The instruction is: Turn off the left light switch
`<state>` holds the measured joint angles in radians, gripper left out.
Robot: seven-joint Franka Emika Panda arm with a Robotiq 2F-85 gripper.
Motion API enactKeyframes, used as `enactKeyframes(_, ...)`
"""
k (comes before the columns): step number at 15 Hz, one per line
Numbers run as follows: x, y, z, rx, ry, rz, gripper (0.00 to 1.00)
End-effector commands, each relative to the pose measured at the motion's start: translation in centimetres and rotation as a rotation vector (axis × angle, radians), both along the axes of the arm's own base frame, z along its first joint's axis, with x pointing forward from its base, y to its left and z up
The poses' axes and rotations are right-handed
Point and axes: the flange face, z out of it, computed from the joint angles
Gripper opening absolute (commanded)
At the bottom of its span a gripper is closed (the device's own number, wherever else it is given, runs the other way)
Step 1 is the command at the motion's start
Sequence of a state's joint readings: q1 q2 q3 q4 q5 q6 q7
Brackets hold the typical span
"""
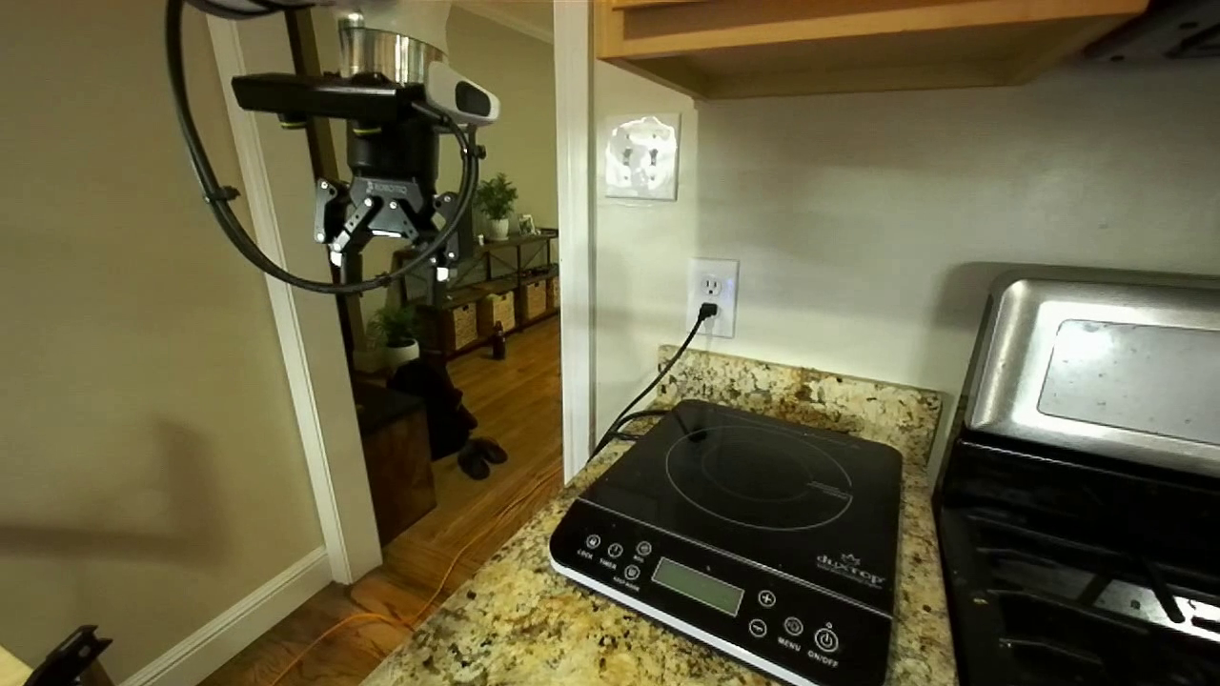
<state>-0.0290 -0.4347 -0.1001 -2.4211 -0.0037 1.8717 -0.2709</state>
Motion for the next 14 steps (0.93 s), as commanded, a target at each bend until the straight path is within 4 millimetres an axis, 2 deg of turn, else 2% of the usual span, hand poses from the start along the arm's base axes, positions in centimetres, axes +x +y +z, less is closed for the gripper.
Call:
enactKeyframes(1, 2.8, 0.9, 1.3, -0.042, -0.122, 0.070, 1.00)
enactKeyframes(4, 4.4, 0.8, 2.9, -0.087, -0.235, 0.113, 1.00)
enactKeyframes(7, 5.0, 0.2, 4.3, -0.124, -0.296, 0.142, 1.00)
enactKeyframes(8, 4.5, 0.7, 3.6, -0.096, -0.264, 0.103, 1.00)
enactKeyframes(13, 4.7, 0.6, 4.2, -0.105, -0.279, 0.122, 1.00)
enactKeyframes(14, 4.9, 0.6, 4.0, -0.086, -0.282, 0.080, 1.00)
